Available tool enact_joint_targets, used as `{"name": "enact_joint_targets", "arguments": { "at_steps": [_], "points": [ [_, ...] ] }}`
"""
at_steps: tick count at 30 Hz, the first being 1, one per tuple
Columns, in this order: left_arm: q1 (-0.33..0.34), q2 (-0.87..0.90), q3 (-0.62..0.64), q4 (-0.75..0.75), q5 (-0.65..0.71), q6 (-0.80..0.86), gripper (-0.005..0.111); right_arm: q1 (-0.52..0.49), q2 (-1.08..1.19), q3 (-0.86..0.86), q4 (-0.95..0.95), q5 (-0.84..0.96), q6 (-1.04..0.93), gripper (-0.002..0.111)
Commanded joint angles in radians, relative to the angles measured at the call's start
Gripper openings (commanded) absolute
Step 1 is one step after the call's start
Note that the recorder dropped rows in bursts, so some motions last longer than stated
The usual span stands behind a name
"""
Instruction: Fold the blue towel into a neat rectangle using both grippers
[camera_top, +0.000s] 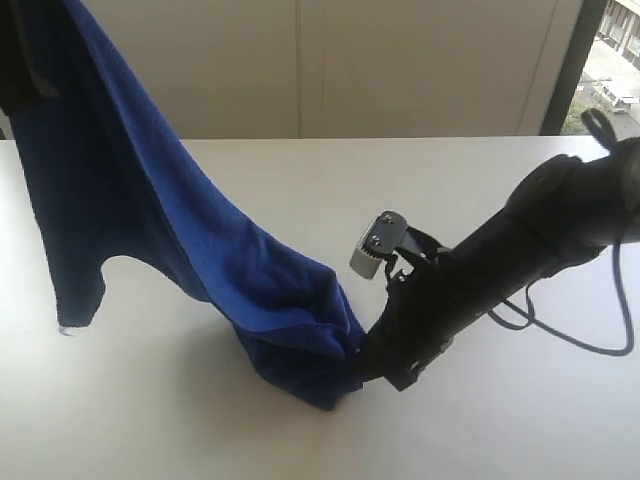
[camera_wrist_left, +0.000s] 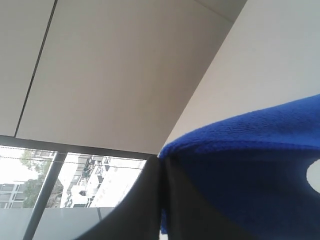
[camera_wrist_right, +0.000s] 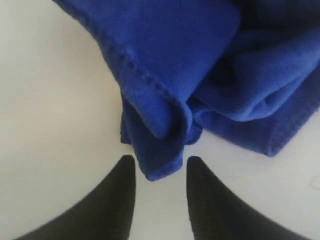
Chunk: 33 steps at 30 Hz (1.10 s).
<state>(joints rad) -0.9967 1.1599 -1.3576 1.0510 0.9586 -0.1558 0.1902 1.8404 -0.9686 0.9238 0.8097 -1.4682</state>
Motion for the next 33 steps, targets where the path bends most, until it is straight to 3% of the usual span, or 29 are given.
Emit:
{"name": "enact_joint_targets", "arguments": {
  "at_steps": [1, 3, 5, 7, 8, 12, 16, 20, 23, 29, 33],
  "points": [
    [-0.003, -0.013, -0.003, 0.009, 0.031, -0.004, 0.0, 0.052, 0.047, 0.004, 0.027, -0.075, -0.022, 0.041],
    [-0.003, -0.013, -0.003, 0.009, 0.033, -0.002, 0.0, 0.071, 0.058, 0.004, 0.029, -0.089, -0.022, 0.04],
    [-0.003, -0.013, -0.003, 0.009, 0.035, -0.002, 0.0, 0.071, 0.06, 0.004, 0.029, -0.093, -0.02, 0.025],
    [-0.003, -0.013, -0.003, 0.009, 0.045, -0.002, 0.0, 0.069, 0.047, 0.003, 0.014, -0.098, -0.006, 0.003],
    [-0.003, -0.013, -0.003, 0.014, 0.057, -0.002, 0.0, 0.069, 0.028, 0.001, -0.011, -0.113, 0.023, 0.0],
    [-0.003, -0.013, -0.003, 0.03, 0.092, 0.006, 0.0, 0.069, -0.064, 0.001, -0.209, -0.193, 0.206, 0.0],
    [-0.003, -0.014, -0.003, 0.044, 0.145, 0.006, 0.0, 0.069, -0.212, -0.001, -0.616, -0.271, 0.591, 0.0],
    [-0.003, -0.021, -0.003, 0.062, 0.179, 0.006, 0.0, 0.069, -0.391, -0.001, -0.983, -0.258, 0.938, 0.0],
    [-0.003, -0.035, -0.003, 0.063, 0.203, 0.006, 0.0, 0.069, -0.523, -0.001, -1.165, -0.201, 1.091, 0.0],
    [-0.003, -0.097, -0.003, 0.057, 0.262, 0.002, 0.0, 0.069, -0.772, -0.001, -1.366, -0.099, 1.276, 0.0],
    [-0.003, -0.156, -0.003, -0.097, 0.262, 0.017, 0.0, 0.069, -0.905, -0.001, -1.364, -0.043, 1.293, 0.0]
  ]
}}
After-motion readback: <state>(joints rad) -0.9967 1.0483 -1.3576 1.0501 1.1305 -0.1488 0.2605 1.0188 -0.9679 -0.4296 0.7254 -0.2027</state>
